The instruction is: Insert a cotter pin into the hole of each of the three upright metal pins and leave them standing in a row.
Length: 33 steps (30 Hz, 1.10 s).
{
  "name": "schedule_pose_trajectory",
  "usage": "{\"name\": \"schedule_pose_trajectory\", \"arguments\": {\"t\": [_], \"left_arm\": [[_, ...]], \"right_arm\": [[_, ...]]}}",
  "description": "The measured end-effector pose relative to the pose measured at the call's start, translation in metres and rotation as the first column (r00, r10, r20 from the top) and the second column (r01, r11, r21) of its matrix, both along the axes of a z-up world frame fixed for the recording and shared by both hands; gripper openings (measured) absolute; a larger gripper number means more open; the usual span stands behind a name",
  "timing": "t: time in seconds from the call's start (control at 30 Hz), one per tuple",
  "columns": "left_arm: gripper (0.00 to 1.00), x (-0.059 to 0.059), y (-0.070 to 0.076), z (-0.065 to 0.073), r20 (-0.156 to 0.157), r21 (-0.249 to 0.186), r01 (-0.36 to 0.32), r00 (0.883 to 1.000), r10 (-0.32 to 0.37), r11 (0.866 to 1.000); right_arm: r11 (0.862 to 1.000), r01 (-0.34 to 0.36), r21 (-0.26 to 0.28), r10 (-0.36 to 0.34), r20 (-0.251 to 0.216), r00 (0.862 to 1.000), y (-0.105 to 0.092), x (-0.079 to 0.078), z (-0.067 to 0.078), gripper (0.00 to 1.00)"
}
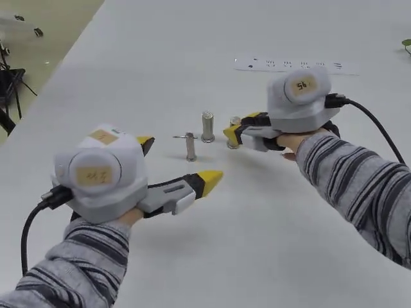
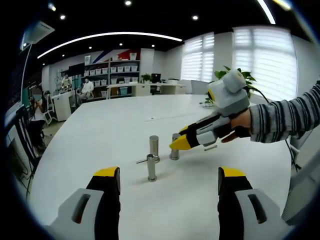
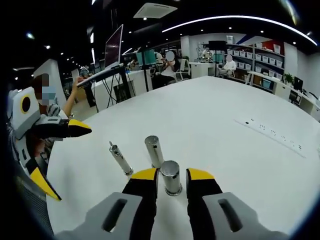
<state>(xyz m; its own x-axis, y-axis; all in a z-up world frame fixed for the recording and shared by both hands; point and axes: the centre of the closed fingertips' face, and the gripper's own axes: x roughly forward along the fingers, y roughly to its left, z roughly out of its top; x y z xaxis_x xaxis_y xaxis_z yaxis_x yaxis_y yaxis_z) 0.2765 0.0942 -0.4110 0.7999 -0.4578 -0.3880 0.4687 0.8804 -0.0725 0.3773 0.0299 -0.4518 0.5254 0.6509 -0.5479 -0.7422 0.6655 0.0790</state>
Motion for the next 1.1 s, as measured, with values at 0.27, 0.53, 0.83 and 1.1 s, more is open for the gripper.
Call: {"name": "schedule_pose_trajectory", "arguments": {"t": [0.27,0.53,0.83,1.1], "left_arm": [[0.87,-0.01,0.003,0.007,0.004,-0.004,0.005,1.0,-0.005,1.0],[0.9,-0.023,0.008,0.007,-0.007,0.004,-0.001,1.0,0.001,1.0],[0.96,-0.031,0.009,0.005,-0.012,0.013,0.005,1.0,-0.005,1.0],[0.99,-0.036,0.008,0.003,-0.019,0.014,0.005,1.0,-0.005,1.0]], "right_arm": [[1.0,-0.004,-0.026,0.005,0.028,1.0,0.001,-0.001,0.0,0.09],[0.998,-0.02,-0.051,0.022,0.025,0.999,0.0,-0.009,0.004,0.08],[0.995,-0.067,-0.072,0.069,0.026,0.997,-0.001,-0.035,0.01,0.08],[0.991,-0.111,-0.081,0.112,0.001,0.994,-0.003,-0.068,0.007,0.08]]}}
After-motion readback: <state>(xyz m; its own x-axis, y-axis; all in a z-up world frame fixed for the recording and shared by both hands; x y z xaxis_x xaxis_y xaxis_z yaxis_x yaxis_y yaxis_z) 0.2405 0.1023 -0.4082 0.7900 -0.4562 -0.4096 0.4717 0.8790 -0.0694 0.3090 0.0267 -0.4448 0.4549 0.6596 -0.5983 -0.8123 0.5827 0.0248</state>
